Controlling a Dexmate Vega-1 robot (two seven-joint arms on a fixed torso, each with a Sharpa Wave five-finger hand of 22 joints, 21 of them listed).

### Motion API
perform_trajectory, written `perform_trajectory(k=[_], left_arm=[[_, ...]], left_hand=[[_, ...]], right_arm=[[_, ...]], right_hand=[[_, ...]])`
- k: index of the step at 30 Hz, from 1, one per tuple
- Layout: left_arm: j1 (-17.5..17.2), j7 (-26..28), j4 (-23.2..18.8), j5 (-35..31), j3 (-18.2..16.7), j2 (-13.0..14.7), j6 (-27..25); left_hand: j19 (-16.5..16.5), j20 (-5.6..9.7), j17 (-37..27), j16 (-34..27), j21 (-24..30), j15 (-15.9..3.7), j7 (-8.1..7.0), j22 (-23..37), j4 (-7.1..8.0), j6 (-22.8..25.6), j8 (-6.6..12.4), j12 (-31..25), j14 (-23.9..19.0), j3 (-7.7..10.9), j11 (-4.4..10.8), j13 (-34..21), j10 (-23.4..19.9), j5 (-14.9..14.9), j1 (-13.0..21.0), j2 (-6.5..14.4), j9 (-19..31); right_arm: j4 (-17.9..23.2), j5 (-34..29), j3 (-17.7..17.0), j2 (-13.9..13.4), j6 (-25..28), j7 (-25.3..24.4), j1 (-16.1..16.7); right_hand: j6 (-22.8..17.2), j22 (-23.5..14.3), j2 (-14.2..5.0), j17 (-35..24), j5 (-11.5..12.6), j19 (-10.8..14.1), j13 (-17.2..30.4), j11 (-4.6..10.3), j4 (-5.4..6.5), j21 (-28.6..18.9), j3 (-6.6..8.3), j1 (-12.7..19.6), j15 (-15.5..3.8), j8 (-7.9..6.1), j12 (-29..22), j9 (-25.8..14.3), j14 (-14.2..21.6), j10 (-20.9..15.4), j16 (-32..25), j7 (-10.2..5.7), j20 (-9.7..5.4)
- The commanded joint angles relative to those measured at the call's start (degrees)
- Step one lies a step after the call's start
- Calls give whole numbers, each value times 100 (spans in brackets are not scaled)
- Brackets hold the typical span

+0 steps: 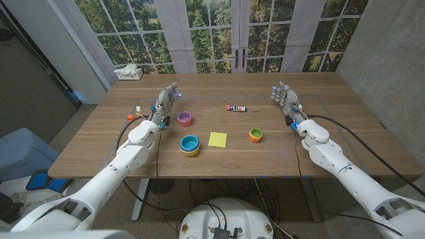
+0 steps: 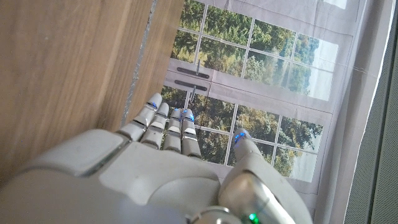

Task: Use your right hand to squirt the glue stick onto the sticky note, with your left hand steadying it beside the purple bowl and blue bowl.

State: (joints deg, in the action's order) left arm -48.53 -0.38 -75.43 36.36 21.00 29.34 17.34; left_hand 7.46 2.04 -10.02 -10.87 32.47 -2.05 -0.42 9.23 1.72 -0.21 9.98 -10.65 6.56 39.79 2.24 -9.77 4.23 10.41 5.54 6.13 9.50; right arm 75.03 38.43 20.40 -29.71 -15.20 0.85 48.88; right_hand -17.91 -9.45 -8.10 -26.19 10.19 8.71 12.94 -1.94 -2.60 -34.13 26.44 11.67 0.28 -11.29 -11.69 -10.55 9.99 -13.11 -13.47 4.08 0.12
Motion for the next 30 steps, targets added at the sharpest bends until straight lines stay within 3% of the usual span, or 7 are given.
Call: perform_trajectory(k=[1,11,14,22,27,30], left_arm=[[-80,226,-200,-149,17,-20,57],[-198,477,-434,-284,1,18,43],[-224,506,-456,-283,-20,25,53],[-257,436,-393,-240,-64,46,131],[-246,404,-309,-229,-88,34,208],[-217,349,-240,-213,-95,33,241]], left_hand=[[15,376,-1,-16,5,-134,-13,22,-15,-38,22,-25,36,43,2,-8,41,30,61,445,17],[-6,380,10,-6,-29,-140,-25,22,-33,-36,21,-20,27,47,-7,-8,43,34,79,439,17],[-14,382,14,-2,-41,-142,-18,22,-44,-31,22,-21,25,46,-6,-8,38,35,87,432,18],[-30,375,19,3,-61,-145,-20,22,-59,-19,25,-23,21,46,-13,-8,28,35,100,427,18],[-88,351,25,9,-76,-159,-48,23,-88,32,40,-35,10,42,-2,-8,-14,34,118,415,19],[-101,348,28,11,-86,-165,-48,23,-101,38,40,-38,4,40,-8,-8,-28,33,126,409,19]], right_arm=[[-33,176,-114,-114,144,85,62],[-164,117,-102,-96,38,131,1],[-71,-27,-64,-96,36,-55,9],[284,-489,19,-29,3,-766,100],[454,-706,76,-11,109,-1071,99],[448,-701,77,63,78,-1118,85]], right_hand=[[-41,-13,-154,-22,30,118,3,6,-11,-32,37,18,-12,-17,-38,-19,55,-51,-27,35,26],[-51,-10,-157,-6,25,246,-6,-2,-40,-31,58,63,1,-17,-36,-18,76,-65,-42,47,-32],[-64,-8,-167,0,23,295,-9,-2,-53,-28,72,87,5,-19,-44,-18,100,-93,-55,42,-28],[-220,-24,-189,23,4,675,-24,-58,-110,-55,136,203,24,-57,-113,-21,386,-348,-195,33,111],[-294,-26,-185,53,32,897,-30,20,-246,-69,231,389,-30,-65,-105,-22,577,-391,-276,-17,194],[-305,-39,-195,51,61,1148,-32,74,-341,-91,305,544,-22,-46,-91,-26,871,-419,-421,-76,380]])
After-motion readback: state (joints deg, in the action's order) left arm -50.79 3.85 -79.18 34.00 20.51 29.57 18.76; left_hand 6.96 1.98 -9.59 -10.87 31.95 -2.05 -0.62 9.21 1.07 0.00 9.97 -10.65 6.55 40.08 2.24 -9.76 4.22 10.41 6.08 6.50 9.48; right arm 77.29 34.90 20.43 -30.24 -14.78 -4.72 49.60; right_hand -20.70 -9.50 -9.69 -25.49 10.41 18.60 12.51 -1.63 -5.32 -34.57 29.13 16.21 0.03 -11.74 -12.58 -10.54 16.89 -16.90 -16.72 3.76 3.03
